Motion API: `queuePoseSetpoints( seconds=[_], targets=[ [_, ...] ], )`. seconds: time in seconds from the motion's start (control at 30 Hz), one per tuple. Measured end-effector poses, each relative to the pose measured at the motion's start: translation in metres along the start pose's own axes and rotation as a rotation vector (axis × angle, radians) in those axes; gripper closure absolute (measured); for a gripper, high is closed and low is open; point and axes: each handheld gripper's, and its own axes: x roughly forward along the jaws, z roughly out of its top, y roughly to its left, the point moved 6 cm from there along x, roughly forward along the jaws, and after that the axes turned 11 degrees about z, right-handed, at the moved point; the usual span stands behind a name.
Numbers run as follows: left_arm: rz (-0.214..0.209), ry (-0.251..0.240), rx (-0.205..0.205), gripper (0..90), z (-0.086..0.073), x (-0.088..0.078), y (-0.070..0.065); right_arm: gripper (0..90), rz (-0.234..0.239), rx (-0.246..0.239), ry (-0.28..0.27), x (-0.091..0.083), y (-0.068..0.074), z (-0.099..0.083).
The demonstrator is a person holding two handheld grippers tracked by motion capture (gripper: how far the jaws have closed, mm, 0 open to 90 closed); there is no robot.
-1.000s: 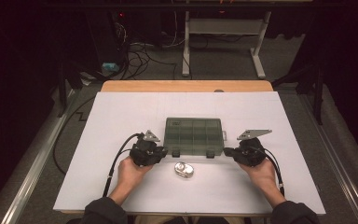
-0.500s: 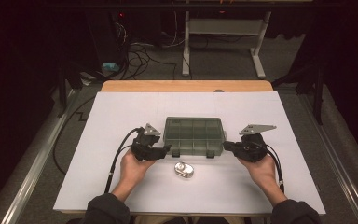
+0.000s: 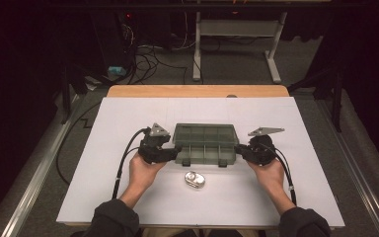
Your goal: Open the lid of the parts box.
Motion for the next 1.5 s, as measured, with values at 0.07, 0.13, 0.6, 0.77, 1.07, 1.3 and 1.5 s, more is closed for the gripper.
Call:
queuePoseSetpoints(
  seconds=[0.07,0.13,0.6,0.77,1.07,1.3,1.5],
  targets=[
    [-0.002,-0.005,-0.005,41.7,0.002,0.0,0.0,81.1,-0.015,0.011,-0.005,0.002,-0.003,0.003],
    [-0.008,-0.015,-0.013,41.8,0.005,-0.001,0.0,80.7,-0.022,0.022,-0.01,0.004,-0.005,0.005],
    [0.008,-0.034,-0.011,42.4,0.014,-0.002,0.0,75.4,-0.058,0.033,0.008,0.017,-0.01,0.012],
    [0.017,-0.049,-0.009,42.7,0.021,0.0,0.001,74.7,-0.058,0.046,0.009,0.019,-0.013,0.014],
    [0.028,-0.066,-0.032,45.9,0.041,0.009,0.01,74.4,-0.051,0.046,0.021,0.02,-0.015,0.015],
    [0.009,-0.081,-0.091,50.7,0.047,0.019,0.022,74.4,-0.059,0.039,0.032,0.021,-0.015,0.016],
    [0.011,-0.072,-0.112,55.9,0.049,0.029,0.028,74.4,-0.063,0.04,0.033,0.021,-0.015,0.016]
  ],
)
